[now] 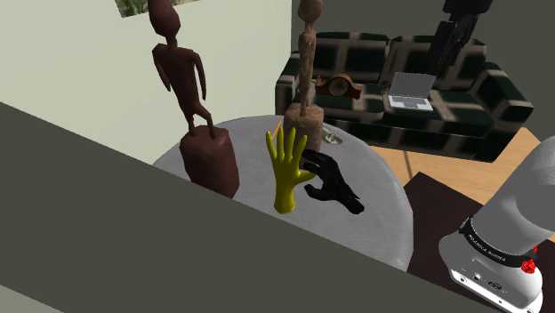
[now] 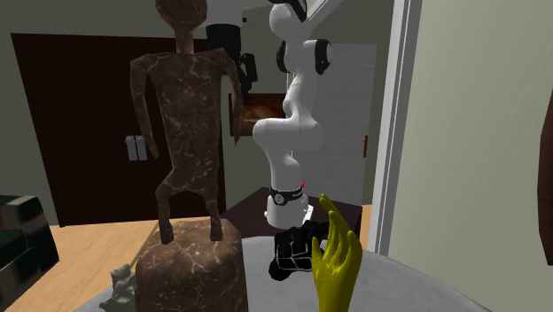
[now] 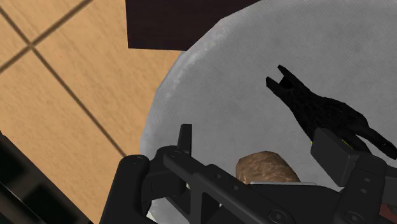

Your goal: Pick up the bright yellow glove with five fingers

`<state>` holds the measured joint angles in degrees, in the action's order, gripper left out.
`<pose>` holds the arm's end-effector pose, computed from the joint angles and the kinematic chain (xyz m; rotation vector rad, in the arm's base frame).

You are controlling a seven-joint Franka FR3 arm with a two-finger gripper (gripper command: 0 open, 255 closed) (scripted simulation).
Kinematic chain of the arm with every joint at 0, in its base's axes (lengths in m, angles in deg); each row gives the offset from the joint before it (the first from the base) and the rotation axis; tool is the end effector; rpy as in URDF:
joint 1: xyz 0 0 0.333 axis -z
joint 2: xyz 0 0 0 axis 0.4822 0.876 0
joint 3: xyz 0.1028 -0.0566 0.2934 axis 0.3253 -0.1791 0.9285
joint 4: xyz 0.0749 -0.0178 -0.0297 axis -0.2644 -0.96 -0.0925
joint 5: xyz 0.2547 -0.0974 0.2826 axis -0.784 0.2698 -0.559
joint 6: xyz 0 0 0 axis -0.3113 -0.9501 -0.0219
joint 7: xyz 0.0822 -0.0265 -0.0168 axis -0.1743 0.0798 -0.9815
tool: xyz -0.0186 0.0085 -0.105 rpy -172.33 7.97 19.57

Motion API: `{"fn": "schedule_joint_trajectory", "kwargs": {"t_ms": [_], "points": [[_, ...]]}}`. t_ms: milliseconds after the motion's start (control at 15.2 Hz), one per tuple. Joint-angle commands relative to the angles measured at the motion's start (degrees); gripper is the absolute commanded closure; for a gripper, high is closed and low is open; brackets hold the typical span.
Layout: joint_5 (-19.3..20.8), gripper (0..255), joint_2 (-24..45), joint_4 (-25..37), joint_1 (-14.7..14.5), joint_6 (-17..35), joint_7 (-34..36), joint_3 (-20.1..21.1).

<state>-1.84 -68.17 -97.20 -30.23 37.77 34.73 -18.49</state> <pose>0.2871 -0.0277 0.6111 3.1405 0.0187 -0.0763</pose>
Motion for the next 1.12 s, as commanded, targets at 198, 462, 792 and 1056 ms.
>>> {"fn": "schedule_joint_trajectory", "kwargs": {"t_ms": [198, 462, 792, 1056], "points": [[-2.73, 0, 2.38, -0.53, -0.86, 2.95, 4.3, 3.23], [-5.92, 0, 6.55, -0.22, -1.96, 7.05, 9.82, 7.44], [-8.91, 0, 13.19, 1.86, -3.06, 12.16, 16.48, 12.51], [-10.25, 0, 19.51, 4.86, -3.7, 16.0, 21.77, 16.35]]}}
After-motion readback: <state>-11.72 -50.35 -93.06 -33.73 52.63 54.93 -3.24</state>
